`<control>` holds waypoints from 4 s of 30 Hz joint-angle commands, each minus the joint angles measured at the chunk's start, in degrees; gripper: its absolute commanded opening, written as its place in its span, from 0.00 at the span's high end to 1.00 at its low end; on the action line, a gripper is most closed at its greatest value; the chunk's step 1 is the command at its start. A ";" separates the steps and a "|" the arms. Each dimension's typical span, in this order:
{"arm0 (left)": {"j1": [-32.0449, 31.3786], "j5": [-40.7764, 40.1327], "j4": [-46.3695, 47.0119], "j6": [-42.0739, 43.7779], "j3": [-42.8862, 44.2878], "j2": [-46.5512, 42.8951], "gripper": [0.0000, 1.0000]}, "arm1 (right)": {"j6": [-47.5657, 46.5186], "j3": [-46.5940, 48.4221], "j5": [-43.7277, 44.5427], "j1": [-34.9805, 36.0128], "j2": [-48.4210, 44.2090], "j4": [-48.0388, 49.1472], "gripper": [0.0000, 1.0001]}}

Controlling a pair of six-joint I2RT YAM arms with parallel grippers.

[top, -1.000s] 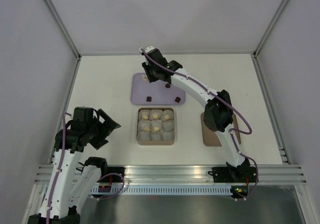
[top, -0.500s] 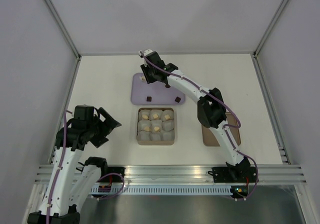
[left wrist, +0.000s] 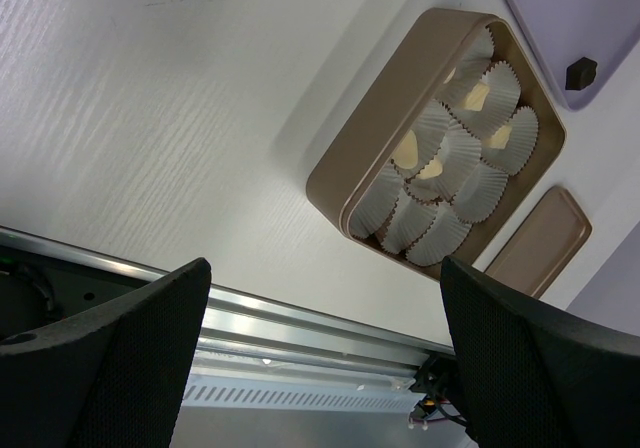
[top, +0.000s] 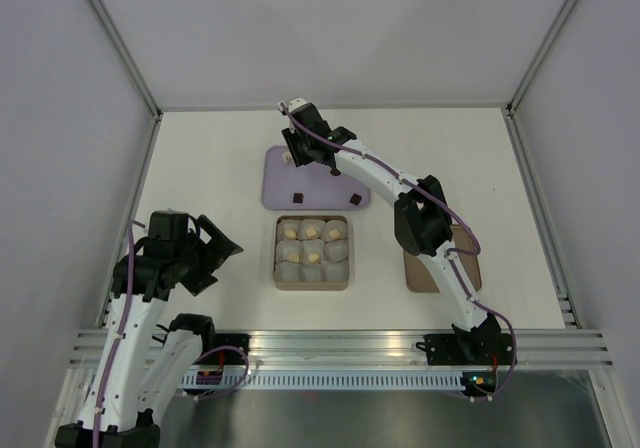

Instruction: Pack the chocolate

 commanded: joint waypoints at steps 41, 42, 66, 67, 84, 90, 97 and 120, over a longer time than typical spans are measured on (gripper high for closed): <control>-0.09 3.84 2.32 1.69 -2.96 0.10 0.00 | 0.68 -33.59 1.57 1.32 -36.76 2.52 0.89; -0.09 4.01 2.76 1.69 -3.14 0.19 0.00 | 1.73 -35.19 1.31 1.58 -38.78 1.90 0.89; -0.53 4.89 6.19 0.81 -6.39 -0.68 0.00 | 25.55 -59.03 7.89 21.62 -59.37 -16.57 0.90; -0.53 4.81 6.19 0.72 -6.48 -0.77 0.00 | 25.56 -58.94 8.59 21.71 -58.76 -16.39 0.89; -0.53 4.63 6.45 0.98 -7.01 -0.86 0.00 | 26.43 -59.29 11.67 21.63 -54.62 -15.16 0.90; -0.53 4.63 6.28 0.98 -7.27 -1.30 0.00 | 25.64 -59.12 11.15 21.62 -53.31 -14.11 0.90; -0.53 4.54 6.19 0.90 -7.27 -1.56 0.00 | 25.99 -59.55 10.97 21.62 -52.78 -15.24 0.90; -0.53 3.93 5.58 0.37 -7.97 -3.06 0.00 | 27.58 -57.71 12.64 22.07 -49.00 -16.48 0.82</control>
